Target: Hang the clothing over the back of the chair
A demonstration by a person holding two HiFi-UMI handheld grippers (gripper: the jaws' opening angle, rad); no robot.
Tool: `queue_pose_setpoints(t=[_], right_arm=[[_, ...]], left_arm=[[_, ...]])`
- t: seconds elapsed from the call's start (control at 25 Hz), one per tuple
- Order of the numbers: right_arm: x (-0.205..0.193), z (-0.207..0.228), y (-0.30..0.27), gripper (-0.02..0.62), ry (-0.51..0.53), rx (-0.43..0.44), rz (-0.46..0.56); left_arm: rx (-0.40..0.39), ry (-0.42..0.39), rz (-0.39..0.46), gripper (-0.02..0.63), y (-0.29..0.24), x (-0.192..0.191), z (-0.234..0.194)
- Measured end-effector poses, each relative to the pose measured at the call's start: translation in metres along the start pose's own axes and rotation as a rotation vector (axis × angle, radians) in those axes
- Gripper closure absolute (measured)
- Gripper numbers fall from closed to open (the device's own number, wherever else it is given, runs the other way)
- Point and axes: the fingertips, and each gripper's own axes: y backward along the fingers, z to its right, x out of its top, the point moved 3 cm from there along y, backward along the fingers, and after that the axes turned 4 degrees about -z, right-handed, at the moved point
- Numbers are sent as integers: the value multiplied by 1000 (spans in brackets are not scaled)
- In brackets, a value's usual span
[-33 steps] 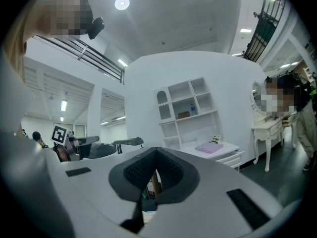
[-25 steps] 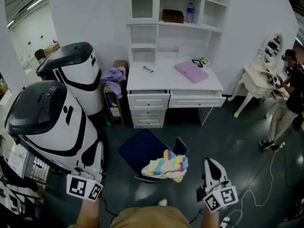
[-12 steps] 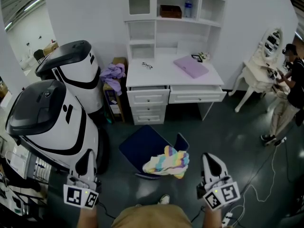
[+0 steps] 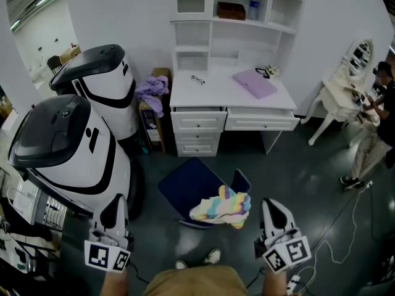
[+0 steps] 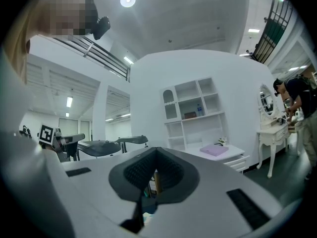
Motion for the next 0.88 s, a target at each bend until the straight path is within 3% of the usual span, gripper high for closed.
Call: queue_pose_setpoints(t=[0.88], right_arm=[[-11, -6, 29, 592, 1, -51, 6]], left_arm=[[-49, 18, 16, 601, 4, -4, 12]])
